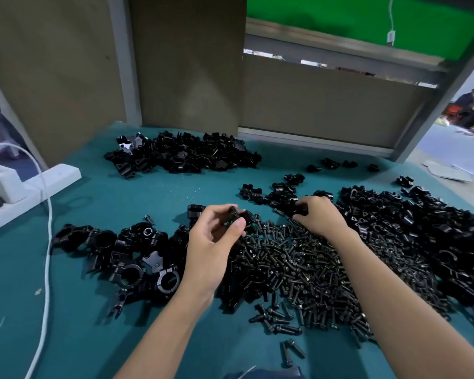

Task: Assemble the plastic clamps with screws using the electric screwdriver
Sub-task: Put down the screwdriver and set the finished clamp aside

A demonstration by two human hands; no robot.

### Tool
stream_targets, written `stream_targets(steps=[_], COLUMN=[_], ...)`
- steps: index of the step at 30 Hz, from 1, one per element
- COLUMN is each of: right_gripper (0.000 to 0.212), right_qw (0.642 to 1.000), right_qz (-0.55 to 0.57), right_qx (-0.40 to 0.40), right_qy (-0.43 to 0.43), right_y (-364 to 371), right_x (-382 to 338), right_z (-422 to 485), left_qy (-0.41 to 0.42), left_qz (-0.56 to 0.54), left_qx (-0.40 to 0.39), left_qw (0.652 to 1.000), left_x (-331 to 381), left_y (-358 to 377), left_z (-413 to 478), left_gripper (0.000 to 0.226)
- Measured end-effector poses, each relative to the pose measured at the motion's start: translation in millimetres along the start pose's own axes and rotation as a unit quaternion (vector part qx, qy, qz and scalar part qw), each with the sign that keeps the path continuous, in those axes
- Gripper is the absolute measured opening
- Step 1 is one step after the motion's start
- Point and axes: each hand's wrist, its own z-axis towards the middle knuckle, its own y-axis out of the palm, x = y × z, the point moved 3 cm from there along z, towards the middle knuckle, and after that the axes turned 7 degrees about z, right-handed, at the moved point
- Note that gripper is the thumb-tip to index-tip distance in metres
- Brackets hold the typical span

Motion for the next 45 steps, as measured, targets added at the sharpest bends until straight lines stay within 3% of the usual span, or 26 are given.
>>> stream_targets(steps=[4, 7, 10, 14, 18, 23, 28, 33, 37, 41, 45], right_gripper=[0.025, 0.042, 0.025, 0.047, 0.039, 0.049, 0.044, 0.045, 0.05, 0.02, 0.01], right_qw=[0.999, 0.994, 0.993, 0.999, 0.999, 0.991, 0.967, 0.951, 0.939, 0.922, 0.936], right_qz=[0.032, 0.08, 0.073, 0.005, 0.019, 0.12, 0.202, 0.198, 0.269, 0.353, 0.32], right_qx=[-0.011, 0.044, 0.077, -0.017, 0.016, 0.054, 0.007, -0.022, -0.014, 0.021, 0.073], right_qy=[0.043, 0.061, 0.052, 0.032, 0.026, 0.018, -0.154, -0.238, -0.215, -0.157, -0.127], right_y=[1.6, -3.4, -5.0, 6.9, 2.6, -20.0, -43.5, -32.2, -27.5, -23.3, -17.6], right_x=[1.0, 0.6, -1.3, -7.6, -6.3, -20.1, -64.5, -92.6, -99.9, -98.0, -97.3], right_z=[11.9, 18.1, 29.7, 42.0, 47.7, 23.4, -54.0, -98.6, -106.8, -111.4, -113.0], left_qy=[-0.001, -0.001, -0.004, 0.0, 0.001, -0.018, -0.108, -0.136, -0.108, -0.093, -0.074], left_qz=[-0.009, -0.011, -0.007, -0.005, -0.006, -0.039, -0.155, -0.231, -0.201, -0.155, -0.08], left_qx=[0.001, -0.002, -0.003, -0.002, -0.004, -0.02, -0.096, -0.143, -0.13, -0.142, -0.178], left_qw=[1.0, 1.0, 1.0, 1.0, 1.0, 0.999, 0.977, 0.953, 0.965, 0.973, 0.978], left_x=[0.4, -1.0, -2.5, -3.7, -3.4, -2.8, -4.1, -4.4, -3.4, -3.3, -4.8], left_y=[-0.6, 1.0, 1.9, 0.4, -1.3, -1.8, 1.9, 6.5, 5.5, 7.9, 11.1], left_z=[0.4, -1.3, -0.3, 1.3, 2.4, 4.5, 5.3, -0.7, -1.9, -1.7, -7.2], left_gripper=[0.018, 0.017, 0.017, 0.017, 0.016, 0.015, 0.038, 0.027, 0.033, 0.034, 0.024])
